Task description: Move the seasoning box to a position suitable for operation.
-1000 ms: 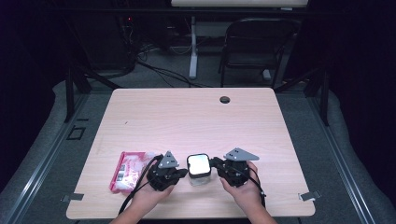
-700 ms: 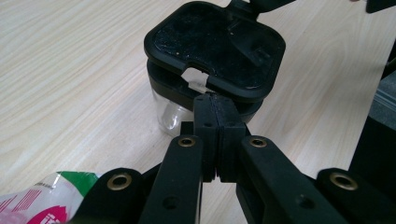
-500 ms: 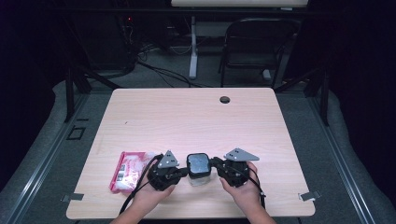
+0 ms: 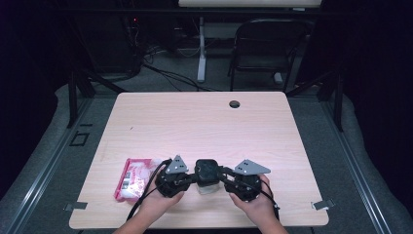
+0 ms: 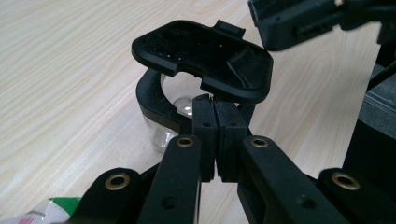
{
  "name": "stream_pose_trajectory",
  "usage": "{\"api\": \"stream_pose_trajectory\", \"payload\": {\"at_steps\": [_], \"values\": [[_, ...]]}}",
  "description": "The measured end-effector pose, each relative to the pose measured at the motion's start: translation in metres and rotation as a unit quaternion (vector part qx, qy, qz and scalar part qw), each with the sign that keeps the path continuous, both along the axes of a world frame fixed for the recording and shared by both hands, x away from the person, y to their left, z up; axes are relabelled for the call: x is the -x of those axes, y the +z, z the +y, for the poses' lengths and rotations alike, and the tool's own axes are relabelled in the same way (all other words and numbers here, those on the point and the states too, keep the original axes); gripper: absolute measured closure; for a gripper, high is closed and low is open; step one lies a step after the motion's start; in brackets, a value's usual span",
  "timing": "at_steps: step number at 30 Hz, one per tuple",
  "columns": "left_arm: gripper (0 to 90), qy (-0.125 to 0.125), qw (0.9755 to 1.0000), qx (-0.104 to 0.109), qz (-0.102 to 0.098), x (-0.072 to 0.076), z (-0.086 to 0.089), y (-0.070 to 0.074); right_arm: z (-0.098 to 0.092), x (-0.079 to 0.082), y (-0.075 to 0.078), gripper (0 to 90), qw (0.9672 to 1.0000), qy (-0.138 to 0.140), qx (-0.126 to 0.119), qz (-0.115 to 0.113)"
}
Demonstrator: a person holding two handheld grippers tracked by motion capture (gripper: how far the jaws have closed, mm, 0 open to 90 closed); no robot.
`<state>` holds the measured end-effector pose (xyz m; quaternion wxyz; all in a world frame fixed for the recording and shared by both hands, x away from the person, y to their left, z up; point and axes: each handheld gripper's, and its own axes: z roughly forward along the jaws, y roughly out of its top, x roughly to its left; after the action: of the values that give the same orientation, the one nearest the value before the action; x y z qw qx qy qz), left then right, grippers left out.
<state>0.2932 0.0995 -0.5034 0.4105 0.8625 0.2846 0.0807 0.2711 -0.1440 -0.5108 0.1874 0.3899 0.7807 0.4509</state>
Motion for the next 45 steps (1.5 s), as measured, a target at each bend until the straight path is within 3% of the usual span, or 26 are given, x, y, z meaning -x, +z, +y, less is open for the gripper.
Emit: {"api": "stream_pose_trajectory", "payload": {"at_steps": [6, 11, 16, 22, 27, 38, 45], "values": [[88.0, -0.006, 1.0, 0.004, -0.002, -0.002, -0.002, 0.004, 0.003, 0.011, 0.003, 53.5, 0.9994, 0.028, 0.016, -0.011], [87.6, -0.011, 0.9999, 0.008, -0.004, -0.001, -0.005, 0.007, 0.008, 0.012, -0.001, 50.2, 0.999, 0.029, 0.033, -0.009], [87.2, -0.016, 0.9998, 0.014, -0.008, 0.001, -0.006, 0.009, 0.017, 0.012, -0.004, 45.6, 0.9986, 0.026, 0.041, -0.024], [86.9, -0.018, 0.9996, 0.016, -0.012, 0.003, -0.008, 0.011, 0.028, 0.013, -0.006, 46.8, 0.9953, 0.013, 0.066, -0.07], [86.6, -0.016, 0.9998, 0.009, -0.01, 0.002, -0.009, 0.007, 0.03, 0.011, -0.008, 50.0, 0.9951, 0.007, 0.072, -0.067], [85.8, -0.015, 0.9998, -0.011, 0.0, -0.001, -0.01, -0.001, 0.024, 0.01, -0.006, 54.4, 0.9972, 0.005, 0.05, -0.055], [85.6, -0.018, 0.9998, -0.011, -0.005, -0.001, -0.01, -0.002, 0.02, 0.01, -0.004, 57.0, 0.9976, 0.003, 0.04, -0.057]]}}
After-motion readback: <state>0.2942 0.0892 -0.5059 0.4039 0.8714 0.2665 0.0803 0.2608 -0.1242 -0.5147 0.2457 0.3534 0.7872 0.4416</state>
